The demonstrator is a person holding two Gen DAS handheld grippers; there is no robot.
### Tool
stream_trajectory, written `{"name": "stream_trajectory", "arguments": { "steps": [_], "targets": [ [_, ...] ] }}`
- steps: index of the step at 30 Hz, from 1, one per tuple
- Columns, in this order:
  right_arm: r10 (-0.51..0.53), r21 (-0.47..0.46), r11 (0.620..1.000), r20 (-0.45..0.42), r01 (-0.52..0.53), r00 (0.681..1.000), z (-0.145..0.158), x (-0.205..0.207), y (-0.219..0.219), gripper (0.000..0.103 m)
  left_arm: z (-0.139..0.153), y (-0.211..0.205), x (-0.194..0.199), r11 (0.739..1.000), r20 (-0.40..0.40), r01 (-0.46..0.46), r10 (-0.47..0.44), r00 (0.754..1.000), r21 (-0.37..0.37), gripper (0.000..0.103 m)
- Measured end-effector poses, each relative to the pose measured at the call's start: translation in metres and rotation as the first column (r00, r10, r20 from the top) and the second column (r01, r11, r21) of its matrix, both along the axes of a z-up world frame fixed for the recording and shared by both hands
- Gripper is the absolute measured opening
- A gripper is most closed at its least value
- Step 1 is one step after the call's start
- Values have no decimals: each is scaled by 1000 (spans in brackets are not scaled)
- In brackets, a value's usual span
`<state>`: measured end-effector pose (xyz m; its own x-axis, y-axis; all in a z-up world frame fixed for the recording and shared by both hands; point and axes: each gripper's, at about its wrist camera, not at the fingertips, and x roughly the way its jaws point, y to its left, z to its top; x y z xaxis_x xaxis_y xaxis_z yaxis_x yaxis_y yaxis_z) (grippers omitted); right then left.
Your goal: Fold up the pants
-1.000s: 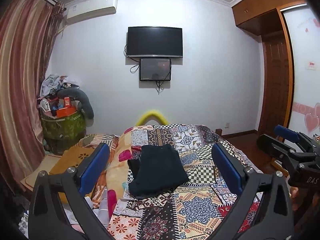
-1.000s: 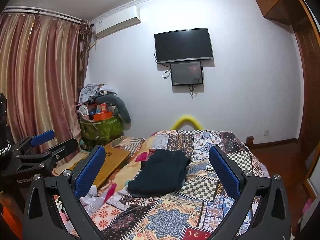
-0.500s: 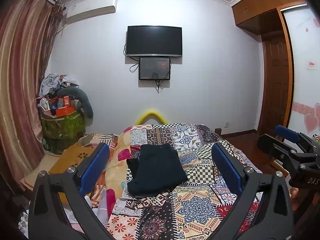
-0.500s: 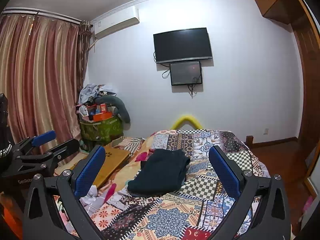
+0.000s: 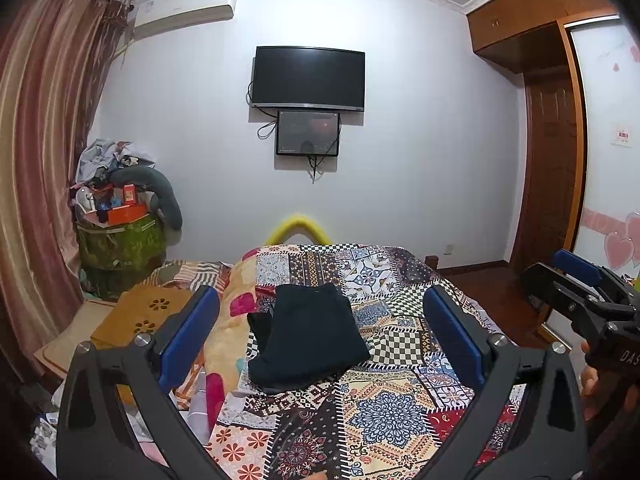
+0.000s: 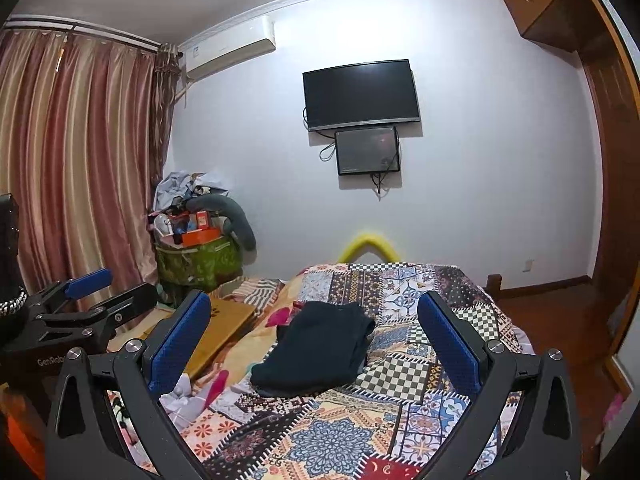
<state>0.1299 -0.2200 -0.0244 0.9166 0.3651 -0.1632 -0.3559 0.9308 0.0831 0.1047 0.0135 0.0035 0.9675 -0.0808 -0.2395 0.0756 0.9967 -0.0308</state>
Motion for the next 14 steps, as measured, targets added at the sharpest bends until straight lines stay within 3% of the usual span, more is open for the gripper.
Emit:
{"name": "stream_trajectory", "arguments": {
  "steps": [14],
  "targets": [
    [-5,-2,1000,-4,5,1000,0,2,3,103,-3,1,1,1000,-8,7,-7,1000,-5,103]
  ]
}}
